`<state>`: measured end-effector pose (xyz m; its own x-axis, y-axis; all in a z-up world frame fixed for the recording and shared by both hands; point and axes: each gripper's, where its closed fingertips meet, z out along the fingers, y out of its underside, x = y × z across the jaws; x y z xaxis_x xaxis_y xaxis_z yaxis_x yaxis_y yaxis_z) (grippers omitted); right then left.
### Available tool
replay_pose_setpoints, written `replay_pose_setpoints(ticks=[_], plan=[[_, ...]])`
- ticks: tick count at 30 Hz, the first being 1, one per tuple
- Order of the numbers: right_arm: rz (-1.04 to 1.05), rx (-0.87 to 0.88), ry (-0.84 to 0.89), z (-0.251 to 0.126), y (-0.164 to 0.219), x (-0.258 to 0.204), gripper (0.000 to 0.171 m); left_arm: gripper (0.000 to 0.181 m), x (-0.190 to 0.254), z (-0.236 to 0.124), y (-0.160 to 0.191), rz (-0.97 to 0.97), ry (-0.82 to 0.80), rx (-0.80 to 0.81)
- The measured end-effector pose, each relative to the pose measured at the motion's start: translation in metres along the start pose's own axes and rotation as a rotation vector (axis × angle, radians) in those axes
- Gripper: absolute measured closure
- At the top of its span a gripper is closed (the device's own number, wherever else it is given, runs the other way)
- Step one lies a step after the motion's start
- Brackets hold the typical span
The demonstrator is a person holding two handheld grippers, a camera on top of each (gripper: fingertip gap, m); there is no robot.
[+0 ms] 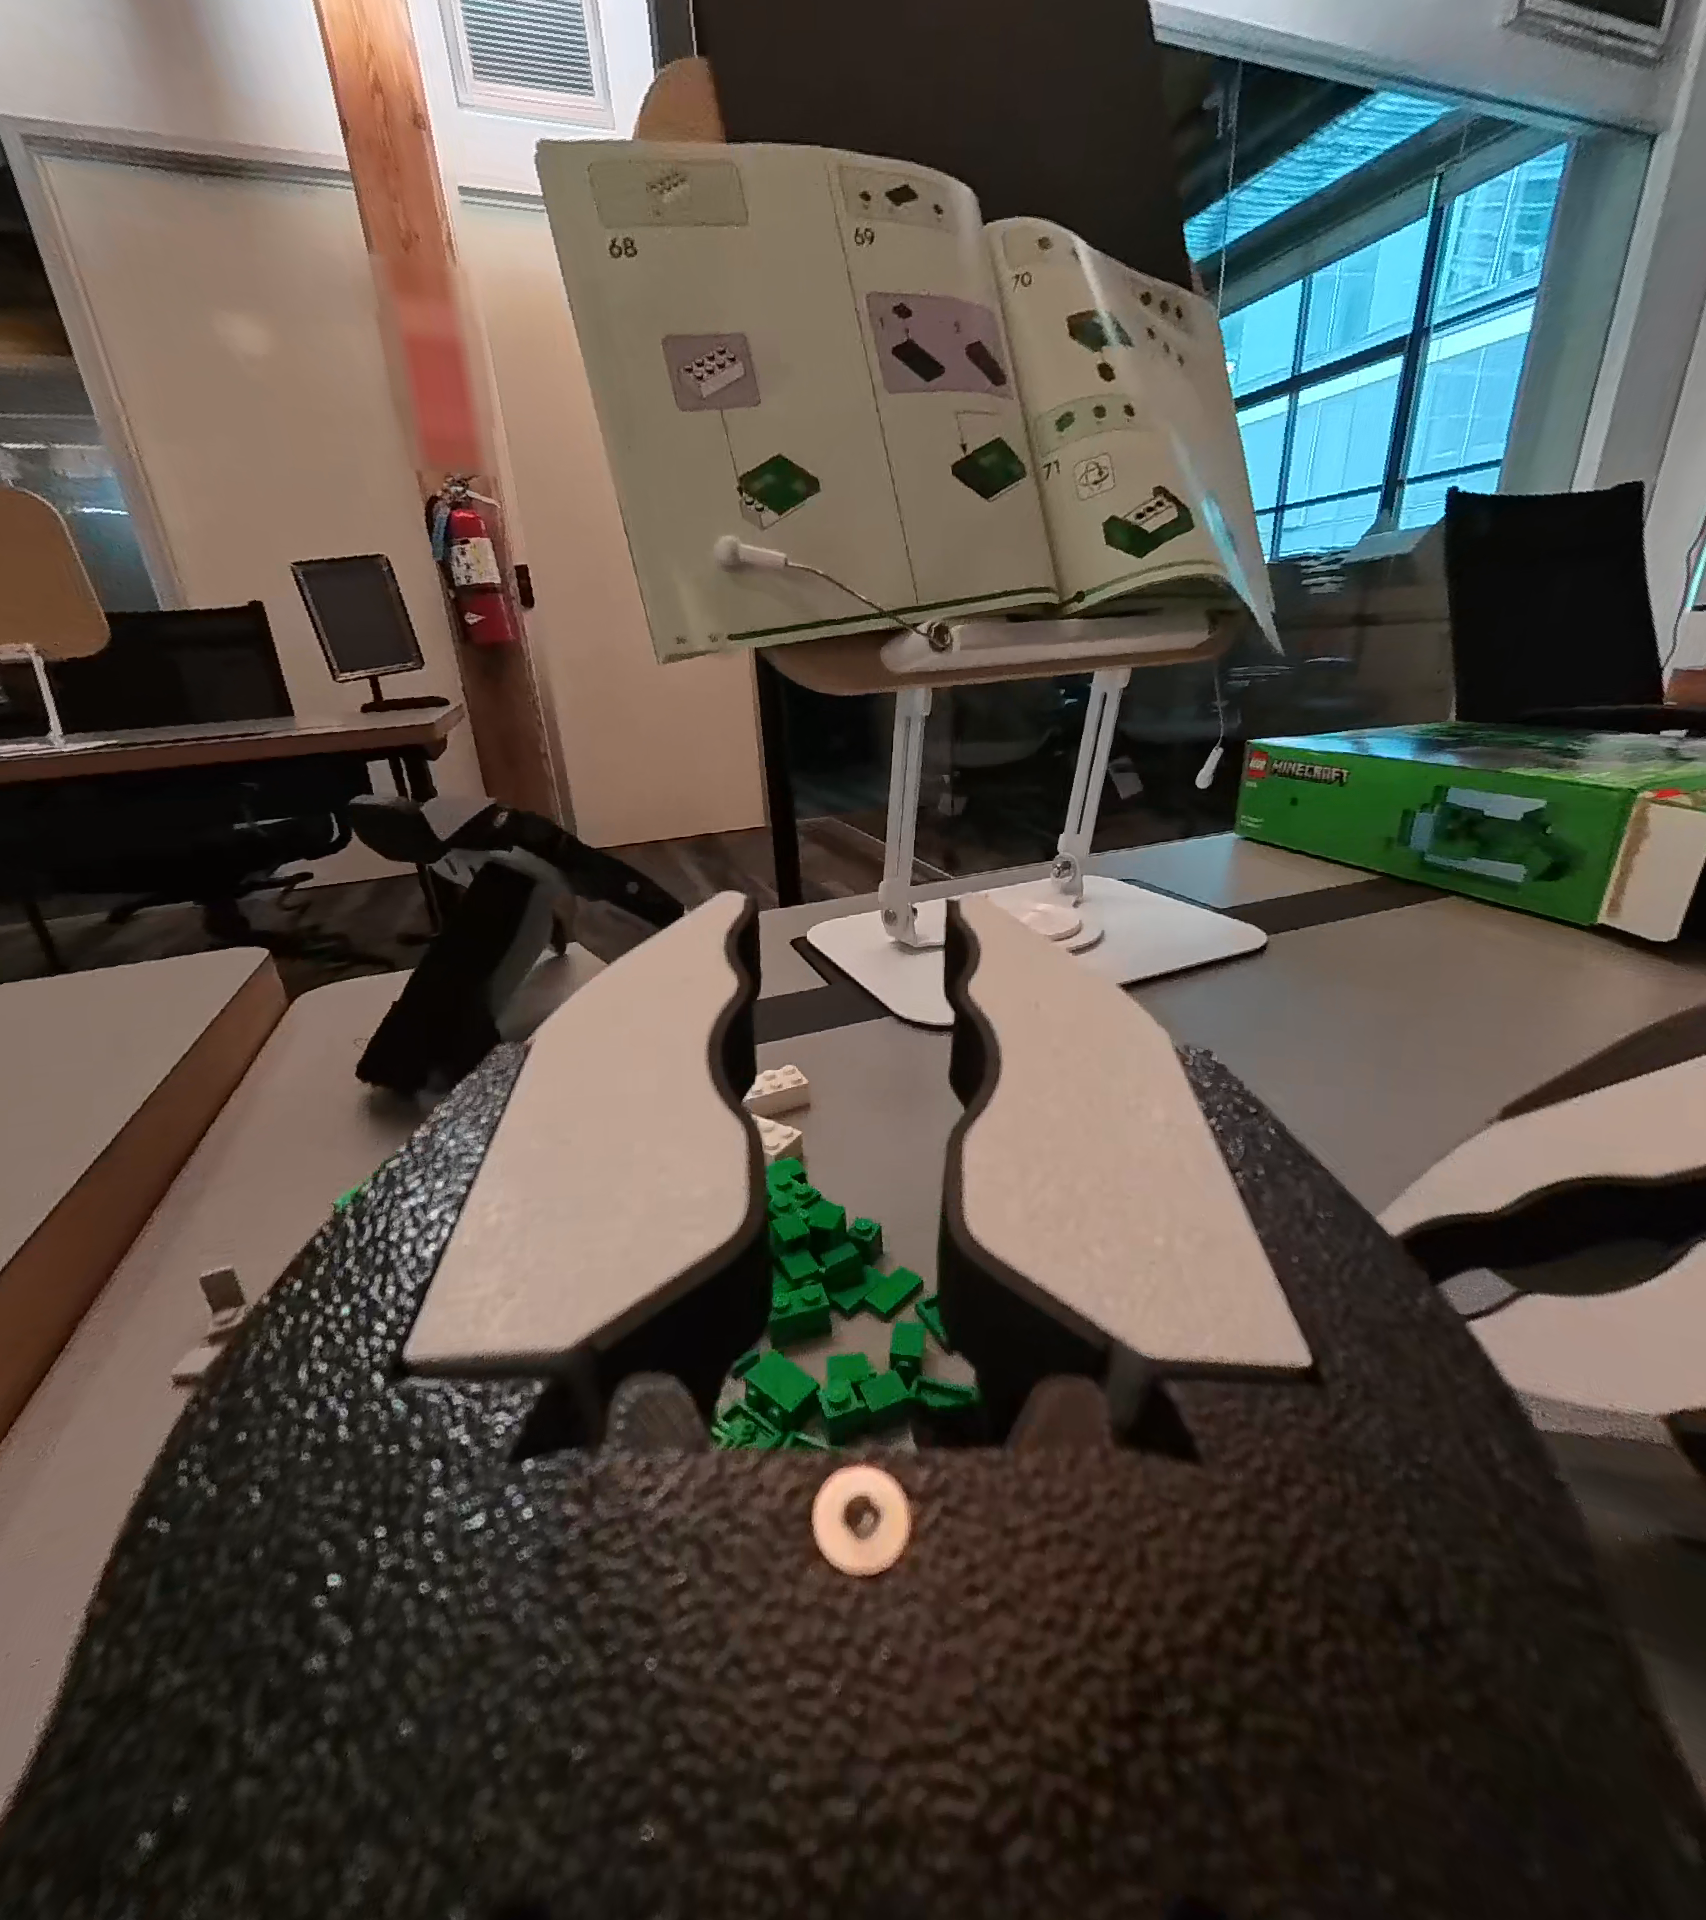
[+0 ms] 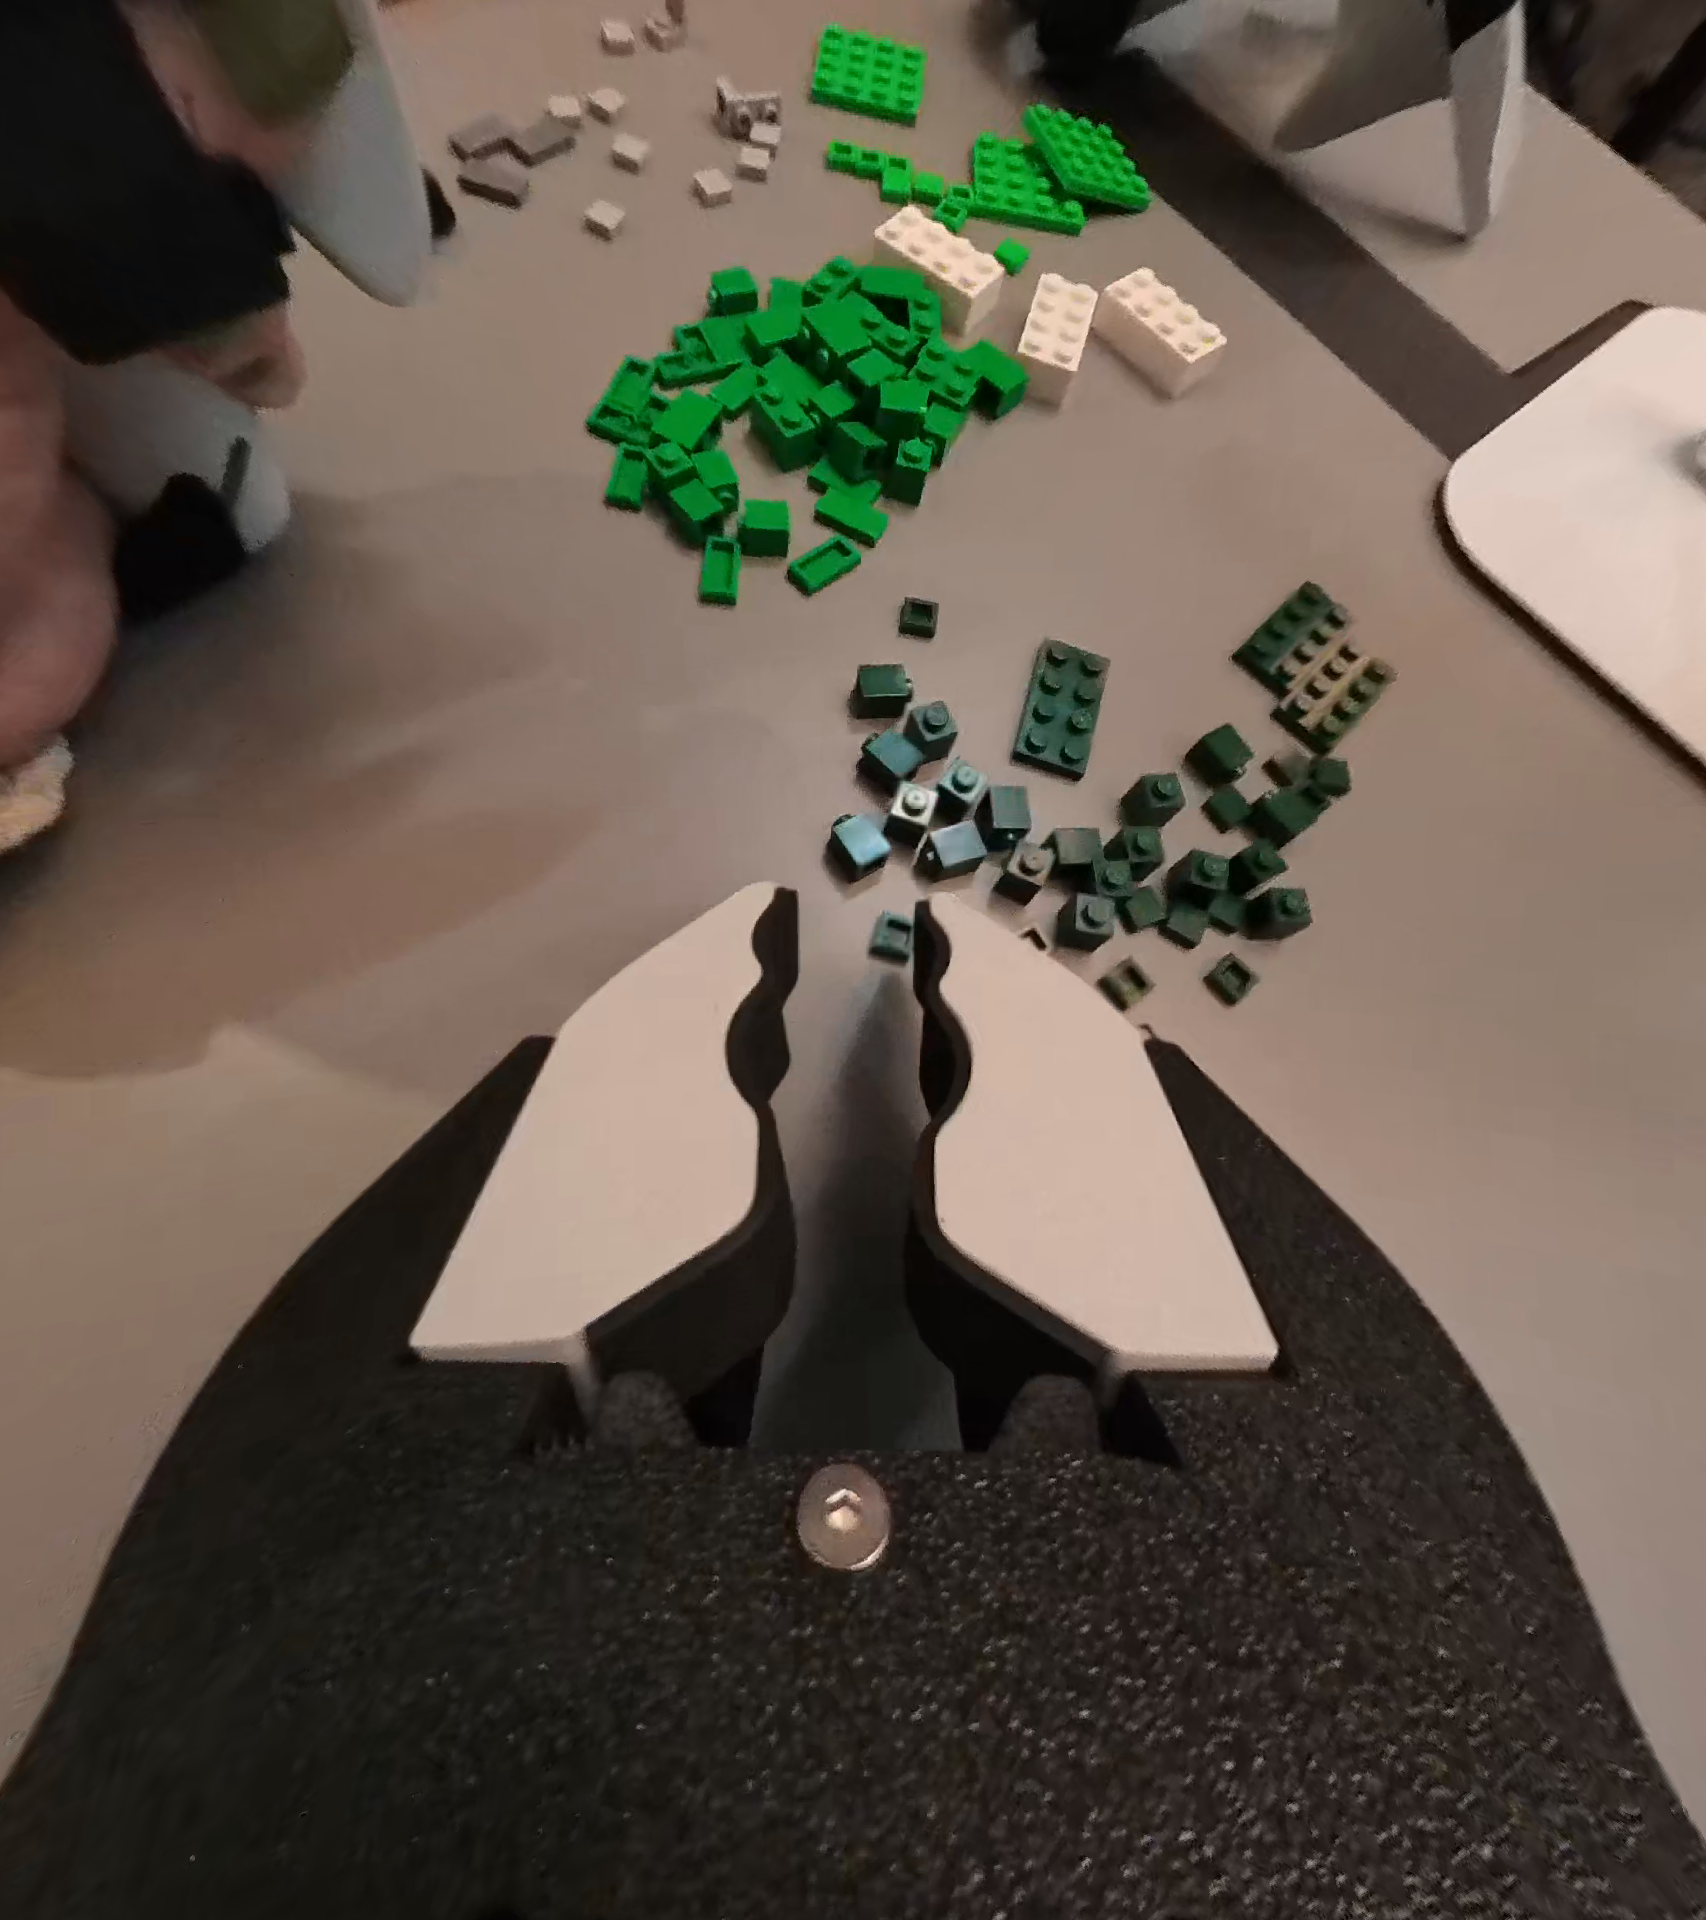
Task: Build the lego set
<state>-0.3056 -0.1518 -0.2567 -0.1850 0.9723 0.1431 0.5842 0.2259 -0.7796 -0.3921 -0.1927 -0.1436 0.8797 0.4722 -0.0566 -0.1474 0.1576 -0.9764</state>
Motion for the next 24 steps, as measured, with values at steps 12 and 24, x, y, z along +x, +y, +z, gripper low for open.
replay_pose_setpoints(ticks=[12,24], plan=[[0.013,-0.067,-0.093,0.018,-0.005,-0.003,0.152,0.148,-0.004,0.001,0.001,-0.039,0.005,-0.012],[-0.042,-0.084,-0.119,0.003,-0.002,-0.002,0.164,0.149,-0.003,0.002,0.004,-0.053,0.020,-0.027]])
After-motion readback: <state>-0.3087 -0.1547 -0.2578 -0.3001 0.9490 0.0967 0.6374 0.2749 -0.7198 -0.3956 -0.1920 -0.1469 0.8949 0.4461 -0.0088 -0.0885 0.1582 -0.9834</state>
